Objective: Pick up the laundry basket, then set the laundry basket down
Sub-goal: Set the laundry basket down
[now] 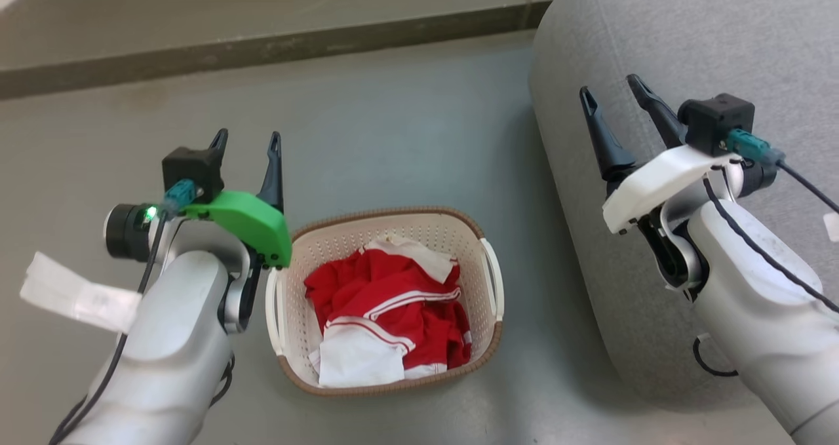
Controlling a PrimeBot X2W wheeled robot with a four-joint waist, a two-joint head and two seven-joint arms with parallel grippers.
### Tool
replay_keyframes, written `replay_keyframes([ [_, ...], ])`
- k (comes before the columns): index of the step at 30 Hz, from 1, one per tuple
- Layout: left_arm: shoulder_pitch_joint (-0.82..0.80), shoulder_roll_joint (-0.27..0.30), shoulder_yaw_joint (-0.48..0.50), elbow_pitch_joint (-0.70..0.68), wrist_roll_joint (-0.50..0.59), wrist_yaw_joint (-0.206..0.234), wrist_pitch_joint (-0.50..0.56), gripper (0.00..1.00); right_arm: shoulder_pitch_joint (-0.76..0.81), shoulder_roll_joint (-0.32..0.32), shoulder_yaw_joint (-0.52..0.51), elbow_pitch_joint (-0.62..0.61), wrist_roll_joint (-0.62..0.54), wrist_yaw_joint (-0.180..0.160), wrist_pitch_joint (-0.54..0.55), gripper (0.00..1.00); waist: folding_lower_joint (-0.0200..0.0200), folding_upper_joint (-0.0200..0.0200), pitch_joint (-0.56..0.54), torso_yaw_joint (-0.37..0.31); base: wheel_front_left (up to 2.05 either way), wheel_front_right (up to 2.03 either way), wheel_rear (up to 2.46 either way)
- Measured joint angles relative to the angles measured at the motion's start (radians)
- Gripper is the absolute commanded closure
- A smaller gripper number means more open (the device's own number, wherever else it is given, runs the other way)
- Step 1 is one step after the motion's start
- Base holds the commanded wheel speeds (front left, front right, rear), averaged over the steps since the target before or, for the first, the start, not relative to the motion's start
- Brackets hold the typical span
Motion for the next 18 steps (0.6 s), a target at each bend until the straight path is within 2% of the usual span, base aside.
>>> replay_keyframes([
  [11,0.2,0.039,0.175,-0.179,0.132,0.007,0.0,0.0,0.168,-0.009,-0.089,-0.13,-0.072,-0.028,0.0,0.0,0.0,0.0,-0.126,-0.009,0.0,0.0,0.0],
  [18,0.341,0.036,0.246,-0.254,0.209,0.007,0.0,0.0,0.274,-0.012,-0.127,-0.171,-0.09,-0.04,0.0,0.0,0.0,0.0,-0.19,-0.01,0.0,0.0,0.0],
])
